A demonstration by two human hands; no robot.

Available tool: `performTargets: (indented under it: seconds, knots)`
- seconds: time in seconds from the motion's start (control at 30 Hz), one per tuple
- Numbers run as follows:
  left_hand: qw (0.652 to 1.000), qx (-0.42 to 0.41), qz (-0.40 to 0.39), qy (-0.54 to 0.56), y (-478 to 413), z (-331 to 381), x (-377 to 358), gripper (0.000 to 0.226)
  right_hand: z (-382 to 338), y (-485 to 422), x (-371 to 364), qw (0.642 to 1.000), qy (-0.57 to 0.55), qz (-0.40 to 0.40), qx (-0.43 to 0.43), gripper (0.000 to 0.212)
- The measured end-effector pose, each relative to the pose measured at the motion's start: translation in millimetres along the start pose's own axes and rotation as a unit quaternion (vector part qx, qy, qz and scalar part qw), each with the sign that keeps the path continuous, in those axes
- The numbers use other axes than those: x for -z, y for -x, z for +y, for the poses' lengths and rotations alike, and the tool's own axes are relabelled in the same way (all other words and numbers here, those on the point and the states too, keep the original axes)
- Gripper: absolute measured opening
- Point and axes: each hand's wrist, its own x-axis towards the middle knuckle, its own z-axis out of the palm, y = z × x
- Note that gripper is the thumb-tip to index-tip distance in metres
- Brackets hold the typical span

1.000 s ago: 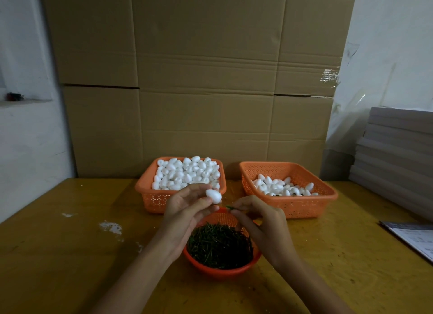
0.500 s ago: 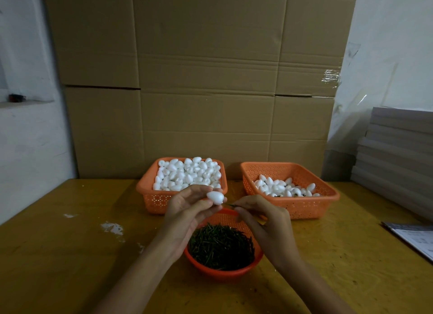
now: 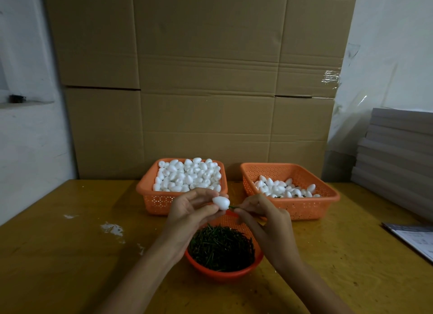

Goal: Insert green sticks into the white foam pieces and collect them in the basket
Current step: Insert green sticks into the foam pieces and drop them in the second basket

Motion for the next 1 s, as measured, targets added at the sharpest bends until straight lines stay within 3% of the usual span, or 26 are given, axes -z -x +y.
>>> performTargets:
  seconds: [0.2, 0.47, 0.83, 1.0]
  knots:
    - [0.998, -0.029, 0.005, -0.062, 0.9, -1.3, -0.5, 0.025, -0.4, 0.3, -0.7, 1.0, -0.001, -0.002, -0.003, 0.015]
    - [0.999, -0.031, -0.012, -0.042, 0.5, -5.6, 2.3, 0.022, 0.8, 1.5, -2.2, 1.0, -0.004, -0.003, -0.014, 0.01]
    - [0.995, -0.027, -0.032, -0.087, 1.3, 1.2, 2.7, 0.023, -3.7, 1.0, -2.4, 0.999, 0.013, -0.022, -0.029, 0.02]
    - [0.991, -0.054, -0.058, -0.106, 2.5, 3.9, -1.1, 0.043, -0.7, -3.0, 3.9, 0.998, 0.028, -0.045, -0.042, 0.031]
